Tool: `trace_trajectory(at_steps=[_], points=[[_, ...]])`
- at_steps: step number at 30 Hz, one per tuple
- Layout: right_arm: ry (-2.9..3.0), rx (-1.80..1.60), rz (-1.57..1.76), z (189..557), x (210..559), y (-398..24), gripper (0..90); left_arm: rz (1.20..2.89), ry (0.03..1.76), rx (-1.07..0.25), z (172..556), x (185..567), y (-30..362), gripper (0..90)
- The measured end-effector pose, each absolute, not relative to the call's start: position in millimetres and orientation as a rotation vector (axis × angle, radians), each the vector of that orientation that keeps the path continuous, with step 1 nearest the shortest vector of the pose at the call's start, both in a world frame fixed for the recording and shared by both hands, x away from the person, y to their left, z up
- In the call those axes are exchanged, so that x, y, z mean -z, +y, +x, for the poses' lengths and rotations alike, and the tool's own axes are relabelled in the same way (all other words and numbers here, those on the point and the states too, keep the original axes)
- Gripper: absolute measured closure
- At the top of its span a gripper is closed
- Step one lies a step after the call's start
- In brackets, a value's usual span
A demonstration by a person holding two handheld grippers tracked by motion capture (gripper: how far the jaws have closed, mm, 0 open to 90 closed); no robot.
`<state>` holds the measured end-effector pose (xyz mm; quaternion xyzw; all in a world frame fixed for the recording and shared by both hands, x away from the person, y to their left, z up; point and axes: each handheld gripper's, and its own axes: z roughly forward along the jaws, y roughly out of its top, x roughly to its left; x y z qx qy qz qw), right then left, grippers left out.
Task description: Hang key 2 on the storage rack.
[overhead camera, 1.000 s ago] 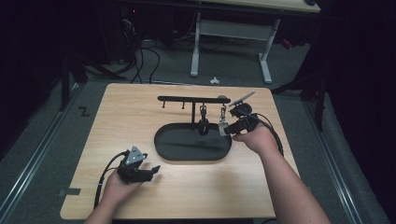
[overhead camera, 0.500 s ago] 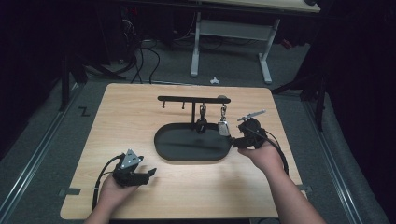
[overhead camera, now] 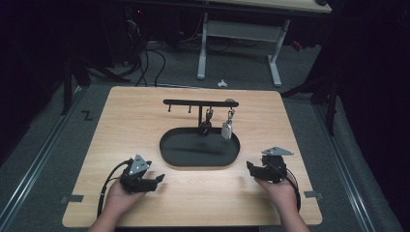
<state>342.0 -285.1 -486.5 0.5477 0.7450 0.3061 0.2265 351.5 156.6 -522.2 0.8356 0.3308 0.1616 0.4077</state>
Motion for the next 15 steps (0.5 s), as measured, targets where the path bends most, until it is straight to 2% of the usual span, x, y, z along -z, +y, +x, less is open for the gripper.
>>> trace_trajectory(at_steps=[4, 5, 6, 8, 15], points=[[1.914, -0.958, 1.499, 322, 510, -283, 32.9, 2.103, 0.818, -0.433, 348, 519, 152, 28.3], [1.914, -0.958, 1.499, 322, 510, -283, 32.9, 2.103, 0.818, -0.433, 348, 519, 152, 28.2], [2.0, -0.922, 1.45, 321, 512, -279, 29.0, 2.109, 0.806, -0.445, 345, 519, 150, 28.1], [1.993, -0.884, 1.363, 319, 510, -280, 30.8, 2.111, 0.806, -0.447, 342, 518, 149, 28.0], [1.965, -0.953, 1.451, 320, 516, -286, 29.7, 2.087, 0.803, -0.453, 341, 516, 148, 27.6]])
